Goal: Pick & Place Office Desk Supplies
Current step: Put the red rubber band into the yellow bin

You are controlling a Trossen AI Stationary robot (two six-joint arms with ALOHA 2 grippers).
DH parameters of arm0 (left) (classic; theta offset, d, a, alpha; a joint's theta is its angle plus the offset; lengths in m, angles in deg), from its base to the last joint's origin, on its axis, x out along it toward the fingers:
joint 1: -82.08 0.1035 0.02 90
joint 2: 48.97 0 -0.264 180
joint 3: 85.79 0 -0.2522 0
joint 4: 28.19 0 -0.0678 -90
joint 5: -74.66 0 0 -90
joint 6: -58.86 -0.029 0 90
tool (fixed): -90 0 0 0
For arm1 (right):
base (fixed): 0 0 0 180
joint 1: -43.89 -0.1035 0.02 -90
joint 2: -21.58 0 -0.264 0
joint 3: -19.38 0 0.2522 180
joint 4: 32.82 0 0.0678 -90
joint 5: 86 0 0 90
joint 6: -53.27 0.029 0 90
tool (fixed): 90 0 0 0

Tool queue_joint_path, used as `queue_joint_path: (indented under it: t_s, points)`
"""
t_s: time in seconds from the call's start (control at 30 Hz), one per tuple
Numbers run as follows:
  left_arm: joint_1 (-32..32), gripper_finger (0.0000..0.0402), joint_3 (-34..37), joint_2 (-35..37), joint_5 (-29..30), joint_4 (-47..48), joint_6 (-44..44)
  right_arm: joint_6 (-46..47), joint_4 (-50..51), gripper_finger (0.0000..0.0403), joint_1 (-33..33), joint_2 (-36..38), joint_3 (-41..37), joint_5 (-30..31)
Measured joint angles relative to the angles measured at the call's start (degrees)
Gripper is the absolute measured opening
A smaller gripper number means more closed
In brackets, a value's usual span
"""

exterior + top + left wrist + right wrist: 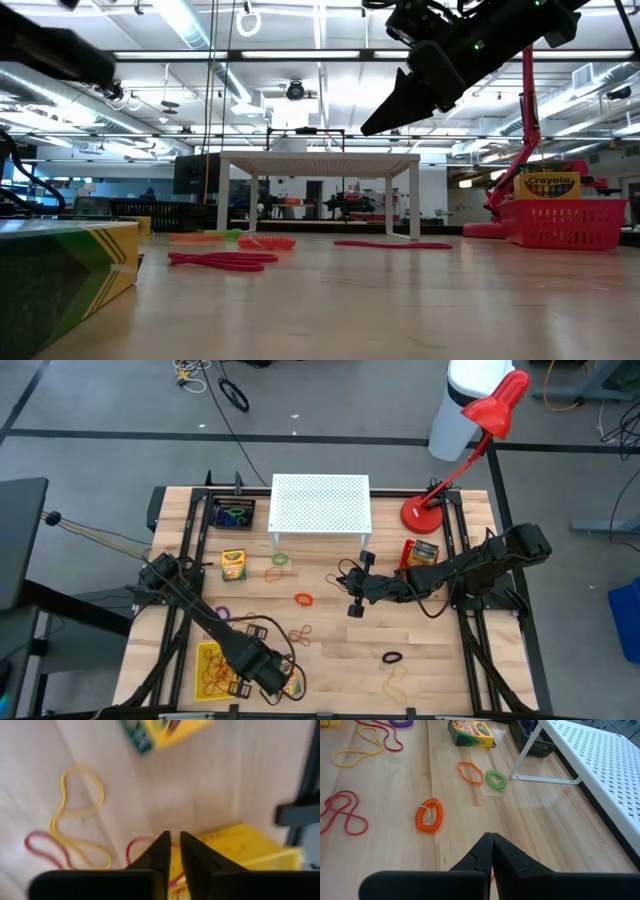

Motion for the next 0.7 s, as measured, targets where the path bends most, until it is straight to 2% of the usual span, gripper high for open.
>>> queue_joint_path:
  t_s: [0.17, 0.3, 0.5, 0.7]
  points:
    - [-0.32, 0.0116, 2.08, -0.02, 1.83, -0.02, -0.45, 0.0, -0.02, 0.0017, 0.01, 0.0, 0.02, -0.61]
    - [-0.17, 0.0149, 3.06, -0.02, 2.02, -0.44, -0.58, 0.0, -0.03, 0.0017, 0.01, 0.0, 0.02, -0.62]
    - [-0.3, 0.0161, 3.58, -0.64, 0.29, -0.41, -0.43, 0.0, -0.02, 0.0017, 0.01, 0.0, 0.02, -0.57]
    - [-1.43, 0.0161, 3.56, -5.1, -2.73, 0.34, -3.89, 0.0, -0.04, 0.0017, 0.01, 0.0, 0.02, -0.48]
